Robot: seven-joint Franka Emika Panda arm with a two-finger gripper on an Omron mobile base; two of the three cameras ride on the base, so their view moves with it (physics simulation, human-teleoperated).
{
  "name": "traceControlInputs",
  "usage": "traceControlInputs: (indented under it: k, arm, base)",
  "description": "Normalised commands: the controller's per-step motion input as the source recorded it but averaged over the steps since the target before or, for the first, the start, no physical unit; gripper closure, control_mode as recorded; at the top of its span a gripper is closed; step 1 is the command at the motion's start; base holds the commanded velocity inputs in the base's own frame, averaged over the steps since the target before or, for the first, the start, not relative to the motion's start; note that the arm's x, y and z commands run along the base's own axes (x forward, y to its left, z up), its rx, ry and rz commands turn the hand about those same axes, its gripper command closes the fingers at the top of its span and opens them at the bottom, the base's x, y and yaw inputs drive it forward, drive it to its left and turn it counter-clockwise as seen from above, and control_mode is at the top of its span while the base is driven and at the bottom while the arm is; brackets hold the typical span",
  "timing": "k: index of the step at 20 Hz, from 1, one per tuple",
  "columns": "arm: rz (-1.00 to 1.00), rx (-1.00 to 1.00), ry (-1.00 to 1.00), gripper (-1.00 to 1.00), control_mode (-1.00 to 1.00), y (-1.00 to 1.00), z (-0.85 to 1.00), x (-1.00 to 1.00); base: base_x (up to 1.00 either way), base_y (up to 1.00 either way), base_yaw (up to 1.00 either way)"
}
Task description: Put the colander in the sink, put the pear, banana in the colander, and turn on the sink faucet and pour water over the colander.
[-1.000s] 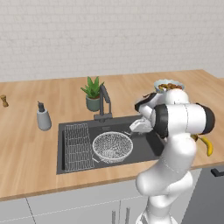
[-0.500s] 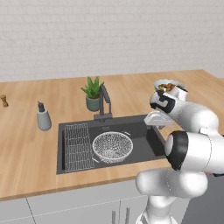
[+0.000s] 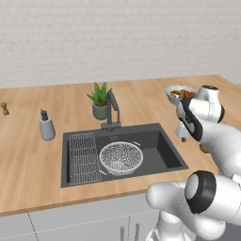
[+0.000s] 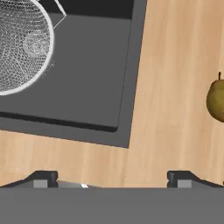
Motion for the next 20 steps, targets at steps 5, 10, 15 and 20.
traceControlInputs:
  k: [5, 10, 15, 20]
  arm:
    - [0.0, -0.18, 0.0, -1.0, -1.0, -0.75, 0.02, -0.12]
    - [0.03, -0.1, 0.0, -1.0, -1.0, -0.49, 0.0, 0.01]
    - [0.09, -0.05, 0.03, -1.0, -1.0, -0.41, -0.03, 0.19]
    - [0.07, -0.01, 0.03, -1.0, -1.0, -0.43, -0.2, 0.22]
  base:
    - [0.0, 0.0, 0.0]
    - [0.0, 0.0, 0.0]
    - [0.0, 0.0, 0.0]
    - [0.0, 0.0, 0.0]
